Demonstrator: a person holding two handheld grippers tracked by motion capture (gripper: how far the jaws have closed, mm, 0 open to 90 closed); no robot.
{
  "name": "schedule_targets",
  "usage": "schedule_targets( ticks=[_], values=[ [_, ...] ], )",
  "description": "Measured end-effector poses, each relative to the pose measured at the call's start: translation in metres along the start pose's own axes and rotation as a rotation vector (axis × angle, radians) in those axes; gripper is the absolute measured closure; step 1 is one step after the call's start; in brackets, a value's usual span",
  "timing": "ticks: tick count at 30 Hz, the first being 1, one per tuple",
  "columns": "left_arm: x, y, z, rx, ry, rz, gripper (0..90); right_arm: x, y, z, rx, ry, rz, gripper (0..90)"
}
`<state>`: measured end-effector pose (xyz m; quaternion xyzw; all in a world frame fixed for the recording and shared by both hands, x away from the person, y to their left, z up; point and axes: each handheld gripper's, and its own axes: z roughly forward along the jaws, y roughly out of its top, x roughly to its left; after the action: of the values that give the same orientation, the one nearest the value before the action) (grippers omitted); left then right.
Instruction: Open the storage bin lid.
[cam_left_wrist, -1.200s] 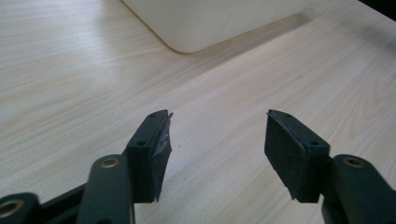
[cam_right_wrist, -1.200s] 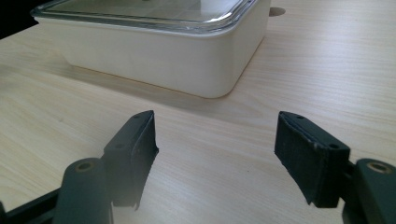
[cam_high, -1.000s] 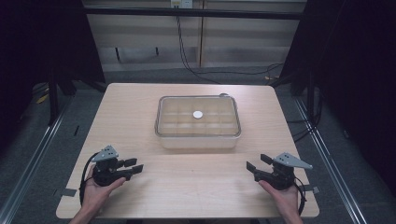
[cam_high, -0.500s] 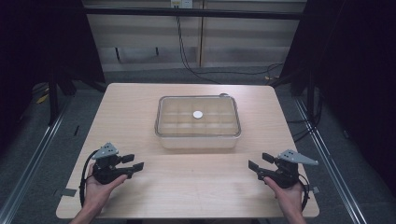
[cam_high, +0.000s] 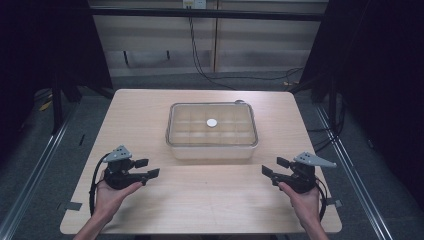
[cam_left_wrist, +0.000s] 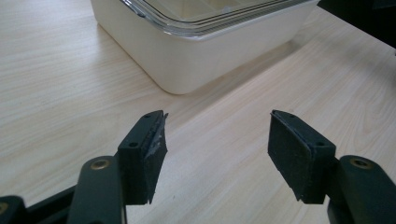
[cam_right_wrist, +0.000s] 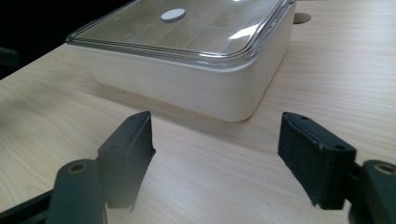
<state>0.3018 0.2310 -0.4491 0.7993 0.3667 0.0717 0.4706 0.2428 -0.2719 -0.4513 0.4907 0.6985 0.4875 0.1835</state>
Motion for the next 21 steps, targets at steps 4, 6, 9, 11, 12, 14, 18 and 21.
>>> schedule_targets(
  ticks=[4, 6, 9, 11, 12, 14, 18, 21],
  values=[
    [0.007, 0.007, 0.005, 0.011, -0.006, -0.006, 33.0, -0.003, 0.007, 0.004, 0.005, 0.003, 0.039, 28.7],
    [0.009, 0.008, 0.007, 0.023, 0.004, -0.002, 32.4, -0.002, 0.009, 0.005, 0.001, 0.006, 0.021, 28.7],
    [0.010, 0.012, 0.008, 0.026, 0.005, 0.002, 32.3, -0.001, 0.011, 0.007, 0.002, 0.008, 0.004, 28.3],
    [0.011, 0.016, 0.006, 0.014, 0.009, 0.005, 32.1, -0.002, 0.014, 0.008, -0.001, 0.017, -0.005, 28.6],
    [0.011, 0.018, 0.005, -0.003, 0.014, 0.001, 31.9, -0.002, 0.016, 0.010, -0.001, 0.020, -0.005, 28.8],
    [0.012, 0.021, 0.005, -0.001, 0.019, -0.001, 31.2, -0.004, 0.020, 0.013, -0.003, 0.027, -0.016, 30.8],
    [0.017, 0.030, 0.002, -0.026, -0.006, -0.039, 33.1, -0.003, 0.025, 0.017, 0.024, 0.019, -0.040, 33.9],
    [0.018, 0.039, 0.002, -0.034, 0.013, -0.014, 33.0, -0.005, 0.027, 0.021, 0.034, 0.027, -0.031, 33.7]
  ],
)
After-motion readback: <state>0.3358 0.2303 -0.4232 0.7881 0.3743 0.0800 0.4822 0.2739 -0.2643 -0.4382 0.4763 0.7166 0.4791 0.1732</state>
